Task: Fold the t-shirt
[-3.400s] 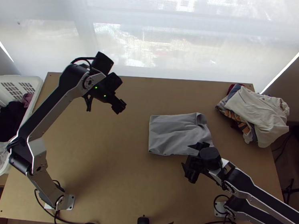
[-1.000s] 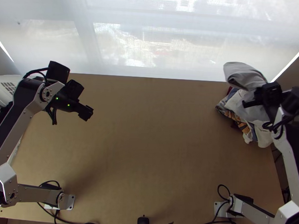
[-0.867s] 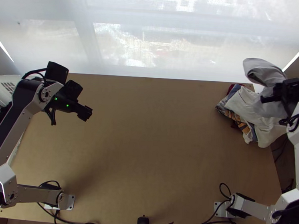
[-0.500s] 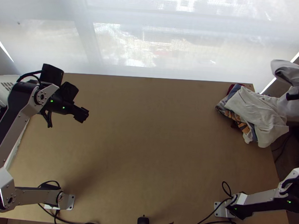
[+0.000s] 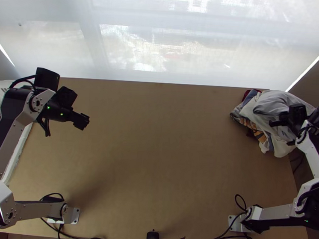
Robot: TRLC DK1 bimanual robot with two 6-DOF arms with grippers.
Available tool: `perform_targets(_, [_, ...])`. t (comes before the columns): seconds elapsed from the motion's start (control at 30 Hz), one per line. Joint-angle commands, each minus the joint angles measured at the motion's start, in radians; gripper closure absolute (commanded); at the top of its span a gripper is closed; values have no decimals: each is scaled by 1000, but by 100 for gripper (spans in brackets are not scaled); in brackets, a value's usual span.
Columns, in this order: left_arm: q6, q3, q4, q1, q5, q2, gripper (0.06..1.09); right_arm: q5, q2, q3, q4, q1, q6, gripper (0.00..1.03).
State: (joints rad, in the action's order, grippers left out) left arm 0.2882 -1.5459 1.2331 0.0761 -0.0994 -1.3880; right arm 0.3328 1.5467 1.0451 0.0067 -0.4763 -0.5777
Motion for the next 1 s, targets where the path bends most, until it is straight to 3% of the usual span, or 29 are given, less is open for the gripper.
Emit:
perform_targets(0.0, [-1,-3,3,-12,0,0,10,-40,15,-117,49,85,26,100])
perform_targets(0.1, [-1,13,3,-15,1,15,10,-46,64,-123,59,73,18,99])
perform_targets(0.13, [-1,18,5,-16,1,20,10,-44,70,-126,61,61,18,94])
perform_targets(0.2, [-1,26,8,-22,1,30,10,-44,72,-138,61,44,15,76])
perform_targets(0.3, [2,41,9,-33,1,46,10,-44,61,-155,65,19,26,26])
perform_targets(0.37, [3,50,9,-36,1,52,10,-44,43,-163,65,1,32,7])
perform_targets(0.63, [-1,72,6,-38,0,53,10,-29,-162,-181,39,-25,85,4])
perform_targets(0.97, [3,78,6,-38,0,60,10,-20,-289,-146,32,76,159,4])
